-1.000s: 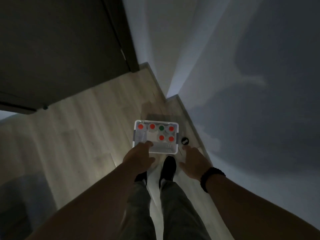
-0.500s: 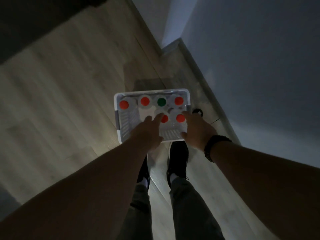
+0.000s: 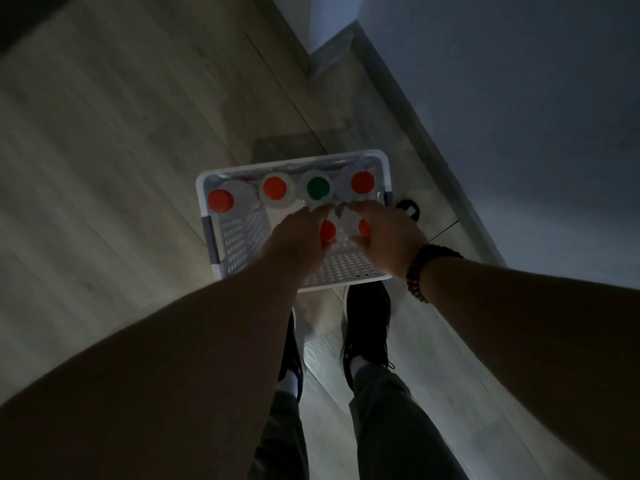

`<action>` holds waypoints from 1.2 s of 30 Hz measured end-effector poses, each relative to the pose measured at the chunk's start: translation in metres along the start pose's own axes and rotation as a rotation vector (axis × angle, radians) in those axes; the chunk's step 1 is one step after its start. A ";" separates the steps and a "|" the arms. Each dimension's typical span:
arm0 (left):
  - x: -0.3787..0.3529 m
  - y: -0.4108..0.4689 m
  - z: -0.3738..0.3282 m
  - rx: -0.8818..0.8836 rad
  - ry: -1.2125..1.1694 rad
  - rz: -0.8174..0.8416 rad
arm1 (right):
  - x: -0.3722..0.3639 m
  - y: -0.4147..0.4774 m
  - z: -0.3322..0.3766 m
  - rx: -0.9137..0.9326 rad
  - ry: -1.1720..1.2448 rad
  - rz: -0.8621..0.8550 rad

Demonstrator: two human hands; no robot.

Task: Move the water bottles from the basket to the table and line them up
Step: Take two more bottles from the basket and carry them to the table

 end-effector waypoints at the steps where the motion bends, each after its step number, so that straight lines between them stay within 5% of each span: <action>1: 0.003 -0.005 0.000 0.010 0.001 -0.011 | 0.000 -0.002 0.000 -0.005 -0.001 0.006; 15: 0.122 -0.182 -0.071 0.066 0.029 0.018 | 0.101 -0.167 0.078 -0.040 -0.004 0.062; 27: 0.306 -0.378 -0.208 -0.015 -0.042 -0.066 | 0.272 -0.387 0.192 0.120 0.006 -0.160; 36: 0.411 -0.454 -0.283 -0.205 -0.029 -0.187 | 0.385 -0.502 0.214 0.192 0.509 -0.327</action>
Point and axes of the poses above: each hand's wrist, its own y-axis towards the middle knuckle, its own x-axis out of the back of the hand, z = x × y, the point moved 7 cm from there along y, towards the middle knuckle, and after that the axes turned 6 degrees about y, right-handed, at the moved point
